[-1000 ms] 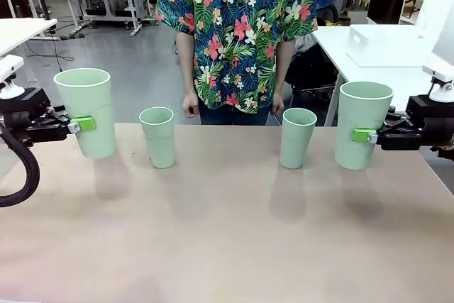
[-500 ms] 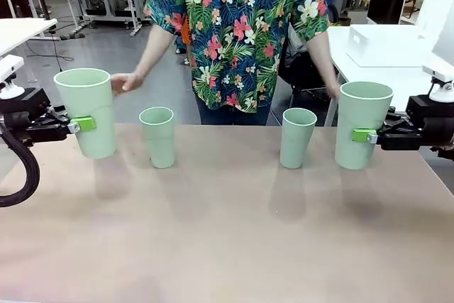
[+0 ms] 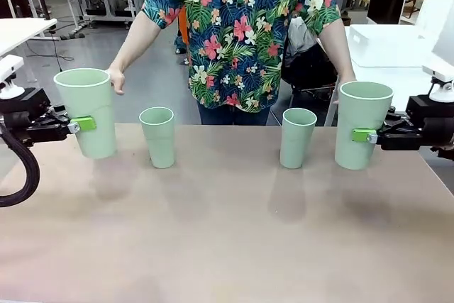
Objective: Stack the cups and store them in the basket.
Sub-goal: Place the stack of Reusable plastic cups into the Pantry Basket.
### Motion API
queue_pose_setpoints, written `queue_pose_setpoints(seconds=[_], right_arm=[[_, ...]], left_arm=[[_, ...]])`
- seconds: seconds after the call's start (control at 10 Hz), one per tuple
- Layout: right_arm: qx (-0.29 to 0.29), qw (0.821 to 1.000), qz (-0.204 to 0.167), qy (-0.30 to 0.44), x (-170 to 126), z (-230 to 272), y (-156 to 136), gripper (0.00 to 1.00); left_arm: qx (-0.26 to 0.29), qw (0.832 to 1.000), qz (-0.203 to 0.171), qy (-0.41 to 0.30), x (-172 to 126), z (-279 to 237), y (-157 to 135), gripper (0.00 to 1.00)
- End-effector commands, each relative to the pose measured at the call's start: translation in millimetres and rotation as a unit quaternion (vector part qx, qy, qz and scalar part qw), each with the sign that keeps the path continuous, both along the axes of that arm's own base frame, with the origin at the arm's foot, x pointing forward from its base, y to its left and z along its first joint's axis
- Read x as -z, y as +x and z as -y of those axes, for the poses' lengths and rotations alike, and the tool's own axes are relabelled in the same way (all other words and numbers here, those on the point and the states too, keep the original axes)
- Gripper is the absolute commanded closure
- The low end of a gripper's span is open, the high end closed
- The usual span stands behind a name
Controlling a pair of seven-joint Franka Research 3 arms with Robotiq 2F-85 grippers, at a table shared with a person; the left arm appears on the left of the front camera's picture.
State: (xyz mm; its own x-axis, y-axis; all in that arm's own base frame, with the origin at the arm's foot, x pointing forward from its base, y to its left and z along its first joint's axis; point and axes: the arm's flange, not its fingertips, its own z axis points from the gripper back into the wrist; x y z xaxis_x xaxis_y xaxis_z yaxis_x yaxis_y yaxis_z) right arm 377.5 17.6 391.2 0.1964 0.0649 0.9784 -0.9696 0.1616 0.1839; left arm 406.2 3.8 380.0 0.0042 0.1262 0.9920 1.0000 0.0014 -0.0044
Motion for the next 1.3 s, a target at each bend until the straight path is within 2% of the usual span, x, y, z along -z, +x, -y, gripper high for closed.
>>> queue_pose_setpoints(seconds=[0.0,1.2], right_arm=[[0.001,1.000,0.001,-0.002,-0.7,0.1,0.1,0.13],[0.001,1.000,0.001,-0.002,-0.7,0.1,0.1,0.13]], left_arm=[[0.001,1.000,0.001,-0.001,-1.1,0.8,-0.6,0.14],[0.001,1.000,0.001,-0.001,-1.1,0.8,-0.6,0.14]])
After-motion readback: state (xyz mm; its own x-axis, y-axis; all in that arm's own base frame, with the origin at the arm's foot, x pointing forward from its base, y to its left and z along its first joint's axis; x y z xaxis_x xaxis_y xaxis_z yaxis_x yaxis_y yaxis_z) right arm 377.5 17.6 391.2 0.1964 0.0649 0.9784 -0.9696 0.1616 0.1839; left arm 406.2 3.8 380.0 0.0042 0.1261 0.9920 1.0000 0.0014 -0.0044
